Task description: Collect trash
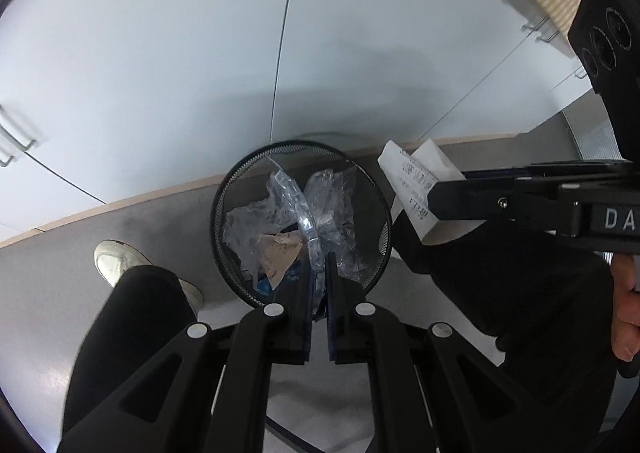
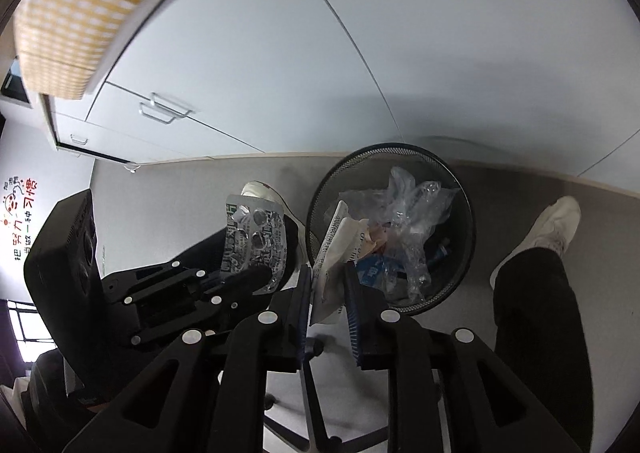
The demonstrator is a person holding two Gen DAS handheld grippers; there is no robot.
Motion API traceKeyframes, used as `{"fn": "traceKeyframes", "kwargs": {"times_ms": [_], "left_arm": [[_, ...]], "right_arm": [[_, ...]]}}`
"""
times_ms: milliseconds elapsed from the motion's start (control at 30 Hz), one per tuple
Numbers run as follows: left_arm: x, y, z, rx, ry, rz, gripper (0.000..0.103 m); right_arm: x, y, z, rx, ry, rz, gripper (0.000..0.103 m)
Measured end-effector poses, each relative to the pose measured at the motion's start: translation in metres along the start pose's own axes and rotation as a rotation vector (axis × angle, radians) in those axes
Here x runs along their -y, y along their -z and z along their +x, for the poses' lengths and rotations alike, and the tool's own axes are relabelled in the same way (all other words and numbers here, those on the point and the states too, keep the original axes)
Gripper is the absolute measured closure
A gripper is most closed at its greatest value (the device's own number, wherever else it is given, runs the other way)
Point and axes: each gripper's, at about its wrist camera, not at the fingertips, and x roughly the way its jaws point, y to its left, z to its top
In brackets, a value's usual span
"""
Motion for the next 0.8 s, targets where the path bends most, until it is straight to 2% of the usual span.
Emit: {"fn": "traceKeyframes", "kwargs": {"times_ms": [233,367,400,433,500,533,567,633,667,700,800], "left_arm": [[0.005,-0.009,0.026,-0.057,0.007,0.041,0.097],[0.006,-0.013,0.034,-0.09,0.03,0.051,0.096],[0.008,-0.014,0.037,-0.099,0.027,0.057,0.088],[0.008,-0.014,0.038,-0.102,0.011,0.062,0.061],[0.008,-0.015,0.041,-0.093,-0.006,0.069,0.029],[0.009,-0.015,0.042,-0.096,0.005,0.073,0.028],[0.008,-0.014,0.043,-0.111,0.0,0.081,0.027],[0.008,-0.014,0.045,-0.123,-0.033,0.094,0.012],[0.006,-0.014,0.045,-0.123,-0.038,0.093,0.009],[0.006,-0.015,0.046,-0.128,-0.043,0.092,0.005],[0.003,-0.013,0.043,-0.141,-0.069,0.09,0.005]], "right_arm": [[0.009,-0.019,0.012,-0.026,0.007,0.032,0.078],[0.015,-0.027,0.019,-0.054,0.019,0.047,0.07],[0.016,-0.029,0.021,-0.059,0.02,0.052,0.062],[0.018,-0.031,0.022,-0.061,0.021,0.06,0.058],[0.02,-0.034,0.021,-0.062,0.02,0.071,0.045],[0.022,-0.036,0.021,-0.059,0.022,0.079,0.036],[0.024,-0.037,0.02,-0.057,0.023,0.084,0.033],[0.026,-0.04,0.018,-0.053,0.026,0.094,0.02],[0.027,-0.042,0.016,-0.048,0.036,0.101,0.017],[0.028,-0.042,0.013,-0.038,0.041,0.109,0.009],[0.029,-0.041,0.001,0.001,0.053,0.123,0.004]]}}
